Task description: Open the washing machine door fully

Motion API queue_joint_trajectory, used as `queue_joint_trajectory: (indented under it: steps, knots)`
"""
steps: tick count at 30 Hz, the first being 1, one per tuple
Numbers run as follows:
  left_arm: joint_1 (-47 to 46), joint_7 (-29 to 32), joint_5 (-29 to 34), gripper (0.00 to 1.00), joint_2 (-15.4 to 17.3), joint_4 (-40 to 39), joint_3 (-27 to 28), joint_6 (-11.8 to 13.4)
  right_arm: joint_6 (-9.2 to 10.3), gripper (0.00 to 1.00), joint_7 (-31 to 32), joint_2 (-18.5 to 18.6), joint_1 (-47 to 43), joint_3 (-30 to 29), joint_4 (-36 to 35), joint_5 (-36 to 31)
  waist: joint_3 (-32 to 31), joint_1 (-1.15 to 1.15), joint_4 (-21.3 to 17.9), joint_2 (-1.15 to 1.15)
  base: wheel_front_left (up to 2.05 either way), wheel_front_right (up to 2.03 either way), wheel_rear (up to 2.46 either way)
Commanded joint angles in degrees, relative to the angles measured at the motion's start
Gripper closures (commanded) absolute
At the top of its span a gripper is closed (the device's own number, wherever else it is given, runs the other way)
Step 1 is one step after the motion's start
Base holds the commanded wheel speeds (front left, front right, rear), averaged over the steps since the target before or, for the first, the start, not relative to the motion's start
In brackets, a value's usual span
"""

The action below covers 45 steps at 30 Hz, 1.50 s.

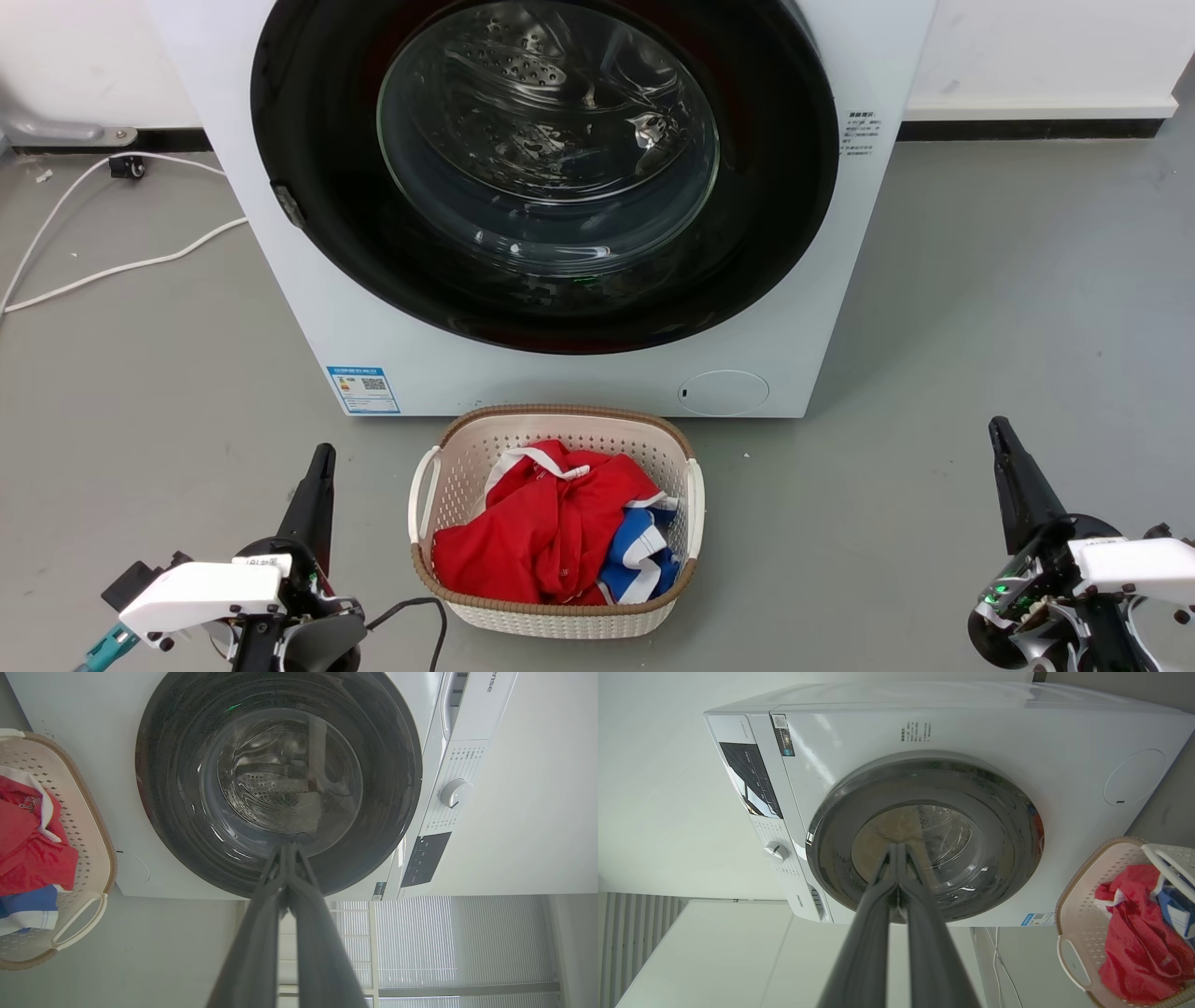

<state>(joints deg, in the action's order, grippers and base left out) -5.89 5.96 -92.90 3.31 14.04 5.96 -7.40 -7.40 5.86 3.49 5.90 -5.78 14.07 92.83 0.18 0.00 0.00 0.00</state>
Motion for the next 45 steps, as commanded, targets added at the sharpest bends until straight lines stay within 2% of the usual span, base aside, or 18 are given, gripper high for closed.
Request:
queue_joint_trajectory:
  steps: [1, 19, 20, 35, 45]
  knots:
    - [-0.6, 0.3, 0.4, 1.00, 0.0, 0.1, 0.1, -0.2, -0.17, 1.00, 0.2, -0.2, 0.6, -0.1, 0.0, -0.2, 0.0, 0.00, 0.0, 0.00, 0.00, 0.00, 0.00]
    - [-0.6, 0.4, 0.4, 1.00, -0.1, 0.1, 0.3, -0.2, -0.17, 1.00, 0.3, -0.3, 0.6, -0.3, 0.1, -0.4, 0.0, 0.00, 0.0, 0.00, 0.00, 0.00, 0.00]
    - [0.0, 0.2, 0.2, 0.00, -0.1, 0.0, 0.1, 0.0, 0.00, 0.00, 0.2, -0.1, 0.0, -0.2, 0.0, -0.1, 0.0, 0.00, 0.0, 0.00, 0.00, 0.00, 0.00]
    - [0.9, -3.1, 1.2, 0.00, -0.3, -1.3, -4.6, 0.0, -0.01, 0.00, -2.9, -0.2, -2.5, 1.0, -1.9, -0.5, 0.0, 0.00, 0.0, 0.00, 0.00, 0.00, 0.00]
    - [0.6, -5.8, 6.8, 0.00, 0.5, -3.0, -7.9, 0.0, -0.02, 0.00, -5.5, 0.6, -3.5, 1.9, -4.4, -4.0, -0.1, 0.00, 0.0, 0.00, 0.00, 0.00, 0.00]
